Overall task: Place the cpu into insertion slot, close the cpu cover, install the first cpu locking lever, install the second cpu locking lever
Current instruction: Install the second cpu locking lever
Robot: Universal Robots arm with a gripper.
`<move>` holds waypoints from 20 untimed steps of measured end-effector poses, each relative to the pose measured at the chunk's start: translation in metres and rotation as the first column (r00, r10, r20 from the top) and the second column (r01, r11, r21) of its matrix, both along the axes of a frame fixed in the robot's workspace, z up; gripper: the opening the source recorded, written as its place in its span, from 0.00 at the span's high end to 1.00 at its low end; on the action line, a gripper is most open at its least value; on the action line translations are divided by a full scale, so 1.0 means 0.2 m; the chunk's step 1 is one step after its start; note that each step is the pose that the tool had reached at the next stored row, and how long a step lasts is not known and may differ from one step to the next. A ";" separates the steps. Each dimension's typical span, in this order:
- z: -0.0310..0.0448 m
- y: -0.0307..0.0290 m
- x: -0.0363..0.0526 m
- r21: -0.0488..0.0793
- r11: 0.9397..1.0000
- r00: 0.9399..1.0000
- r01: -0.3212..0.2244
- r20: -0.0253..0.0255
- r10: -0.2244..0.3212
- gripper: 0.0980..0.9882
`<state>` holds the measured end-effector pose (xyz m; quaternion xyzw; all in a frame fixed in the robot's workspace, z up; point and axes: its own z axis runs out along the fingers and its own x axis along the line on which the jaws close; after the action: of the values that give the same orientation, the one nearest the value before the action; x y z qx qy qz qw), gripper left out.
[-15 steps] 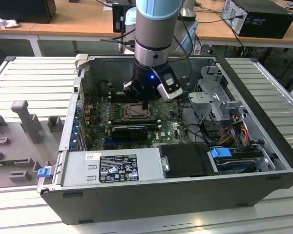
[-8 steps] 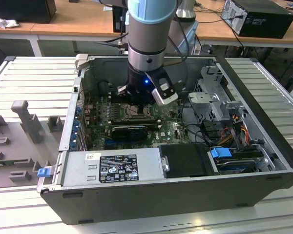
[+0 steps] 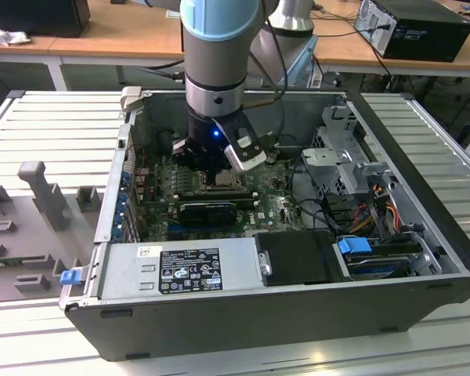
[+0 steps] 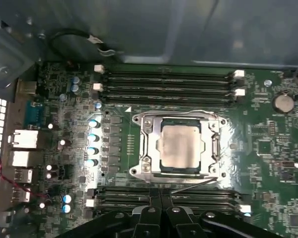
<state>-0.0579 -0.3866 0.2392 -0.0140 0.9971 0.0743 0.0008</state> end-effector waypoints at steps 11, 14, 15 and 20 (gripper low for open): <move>-0.118 -0.031 -0.040 0.102 0.995 1.000 -0.008 0.000 0.008 0.99; -0.129 -0.056 -0.040 0.110 0.994 1.000 -0.015 0.000 0.015 0.99; -0.131 -0.060 -0.040 0.110 0.994 1.000 -0.016 0.000 0.016 0.99; -0.135 -0.095 -0.046 0.151 0.988 1.000 -0.027 0.001 0.027 0.99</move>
<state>-0.0672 -0.4056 0.2121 -0.0273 0.9884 0.1495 0.0004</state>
